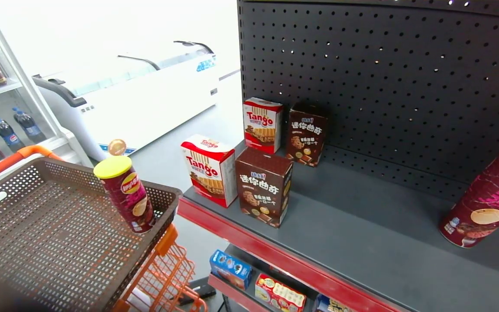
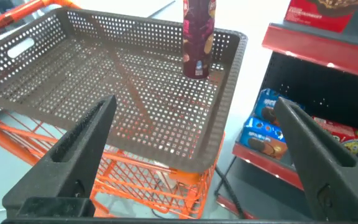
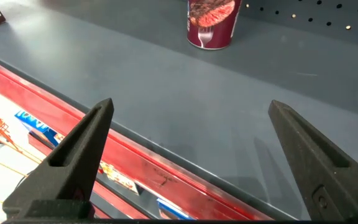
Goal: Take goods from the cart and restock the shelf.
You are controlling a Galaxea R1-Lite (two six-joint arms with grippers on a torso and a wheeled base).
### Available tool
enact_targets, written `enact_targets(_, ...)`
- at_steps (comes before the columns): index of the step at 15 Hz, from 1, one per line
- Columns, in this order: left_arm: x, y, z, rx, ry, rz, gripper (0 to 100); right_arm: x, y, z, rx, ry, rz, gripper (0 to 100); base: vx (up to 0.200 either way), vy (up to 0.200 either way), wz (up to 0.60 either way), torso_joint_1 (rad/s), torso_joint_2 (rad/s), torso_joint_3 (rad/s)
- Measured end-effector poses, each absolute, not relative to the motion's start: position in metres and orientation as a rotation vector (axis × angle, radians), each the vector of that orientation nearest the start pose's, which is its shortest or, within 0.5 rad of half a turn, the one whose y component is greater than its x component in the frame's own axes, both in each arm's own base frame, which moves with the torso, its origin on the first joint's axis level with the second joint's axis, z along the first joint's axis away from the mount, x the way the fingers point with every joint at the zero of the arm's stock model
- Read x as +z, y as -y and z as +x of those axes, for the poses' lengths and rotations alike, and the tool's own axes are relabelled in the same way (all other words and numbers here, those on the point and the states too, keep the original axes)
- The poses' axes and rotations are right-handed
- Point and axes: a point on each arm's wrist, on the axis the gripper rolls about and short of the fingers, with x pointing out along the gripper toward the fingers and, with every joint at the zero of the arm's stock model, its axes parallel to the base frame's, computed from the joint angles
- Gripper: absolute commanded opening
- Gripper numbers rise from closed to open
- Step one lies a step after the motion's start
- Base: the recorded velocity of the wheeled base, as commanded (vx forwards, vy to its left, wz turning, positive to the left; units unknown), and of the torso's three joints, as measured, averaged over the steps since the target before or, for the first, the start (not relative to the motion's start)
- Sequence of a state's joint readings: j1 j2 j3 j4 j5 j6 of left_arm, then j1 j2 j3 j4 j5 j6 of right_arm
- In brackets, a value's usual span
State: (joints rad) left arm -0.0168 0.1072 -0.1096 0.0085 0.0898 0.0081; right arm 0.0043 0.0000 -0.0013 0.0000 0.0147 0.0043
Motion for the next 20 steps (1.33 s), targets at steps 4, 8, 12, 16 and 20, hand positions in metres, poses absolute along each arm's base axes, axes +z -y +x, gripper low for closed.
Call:
enact_targets(4, 0.149, -0.002, 0.009, 0.106, -0.132, 0.0, 100, 0.076, 0.0, -0.023, 0.019, 0.001, 0.004, 100, 0.0, 0.0, 0.0, 0.0, 0.0, 0.0)
enact_targets(8, 0.18, -0.012, 0.066, 0.149, -0.187, 0.063, 100, 0.076, 0.0, -0.023, 0.019, 0.001, 0.004, 100, 0.0, 0.0, 0.0, 0.0, 0.0, 0.0)
enact_targets(12, 0.187, -0.027, 0.127, 0.149, -0.164, 0.109, 100, 0.076, 0.0, -0.023, 0.019, 0.001, 0.005, 100, 0.0, 0.0, 0.0, 0.0, 0.0, 0.0)
enact_targets(16, 0.179, -0.034, 0.182, 0.116, -0.115, 0.122, 100, 0.076, 0.0, -0.023, 0.019, 0.001, 0.005, 100, 0.0, 0.0, 0.0, 0.0, 0.0, 0.0)
enact_targets(20, 0.16, -0.027, 0.223, 0.057, -0.115, 0.071, 100, 0.076, 0.0, -0.023, 0.019, 0.001, 0.004, 100, 0.0, 0.0, 0.0, 0.0, 0.0, 0.0)
